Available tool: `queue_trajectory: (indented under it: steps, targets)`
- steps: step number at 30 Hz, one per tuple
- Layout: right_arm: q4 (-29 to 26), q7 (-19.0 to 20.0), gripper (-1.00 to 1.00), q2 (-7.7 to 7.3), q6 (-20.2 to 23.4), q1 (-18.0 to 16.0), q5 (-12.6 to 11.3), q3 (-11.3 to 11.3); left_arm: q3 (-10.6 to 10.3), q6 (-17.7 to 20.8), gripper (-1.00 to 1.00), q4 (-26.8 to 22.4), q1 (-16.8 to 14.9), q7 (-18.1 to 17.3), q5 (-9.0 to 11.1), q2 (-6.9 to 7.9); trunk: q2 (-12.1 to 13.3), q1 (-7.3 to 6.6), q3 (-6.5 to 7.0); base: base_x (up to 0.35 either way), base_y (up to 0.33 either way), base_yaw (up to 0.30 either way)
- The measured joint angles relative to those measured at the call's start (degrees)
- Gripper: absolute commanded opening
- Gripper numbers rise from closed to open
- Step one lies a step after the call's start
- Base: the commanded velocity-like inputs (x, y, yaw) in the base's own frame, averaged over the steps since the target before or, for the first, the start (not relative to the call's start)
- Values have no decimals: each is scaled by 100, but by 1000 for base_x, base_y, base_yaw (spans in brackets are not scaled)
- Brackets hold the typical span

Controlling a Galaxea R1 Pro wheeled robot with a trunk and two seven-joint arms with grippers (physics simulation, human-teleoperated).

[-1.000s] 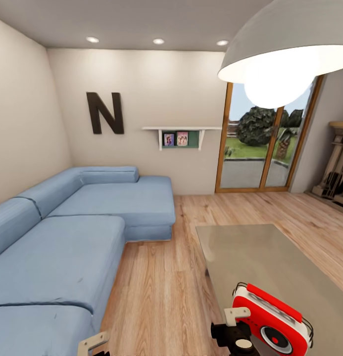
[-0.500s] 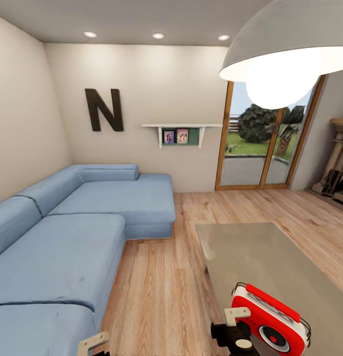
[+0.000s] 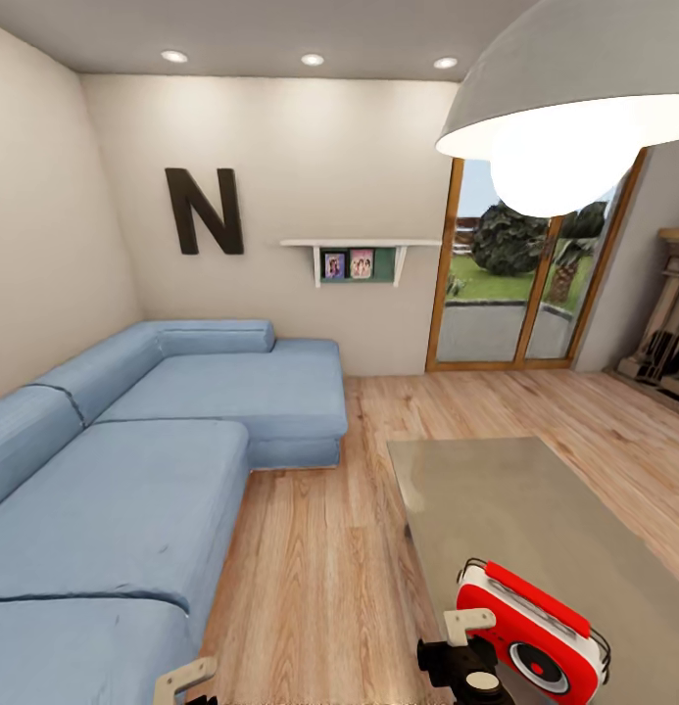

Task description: Turn on the radio receiver that's on the table in the living room.

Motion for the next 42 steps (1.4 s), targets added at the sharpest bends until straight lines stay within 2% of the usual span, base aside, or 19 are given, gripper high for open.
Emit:
queue_trajectory:
  steps: [23, 42]
  targets:
    - [-2, 0, 100, 0, 2, 0, 0, -1, 0, 0, 100, 0, 0, 0, 0, 0, 922, -505, 194, 0, 0, 0]
    - [-3, 0, 100, 0, 2, 0, 0, -4, 0, 0, 100, 0, 0, 0, 0, 0, 924, -506, 14, 0, 0, 0]
